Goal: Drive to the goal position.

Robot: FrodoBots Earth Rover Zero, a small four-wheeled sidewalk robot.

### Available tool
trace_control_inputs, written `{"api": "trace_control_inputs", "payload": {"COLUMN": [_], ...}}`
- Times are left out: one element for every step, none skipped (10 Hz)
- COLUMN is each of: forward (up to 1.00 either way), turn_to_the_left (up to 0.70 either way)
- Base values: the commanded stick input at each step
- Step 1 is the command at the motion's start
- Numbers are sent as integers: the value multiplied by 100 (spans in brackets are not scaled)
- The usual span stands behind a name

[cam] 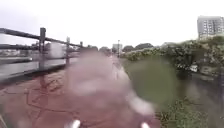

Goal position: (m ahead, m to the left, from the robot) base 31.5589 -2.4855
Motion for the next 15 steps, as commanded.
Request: {"api": "trace_control_inputs", "payload": {"forward": [70, 70, 70, 70, 70, 70, 70, 70, 70, 70, 70, 70, 70, 70, 70], "turn_to_the_left": [0, 0, 0, 0, 0, 0, 0, 0, 0, 0, 21, 12, 0, 0, 0]}}
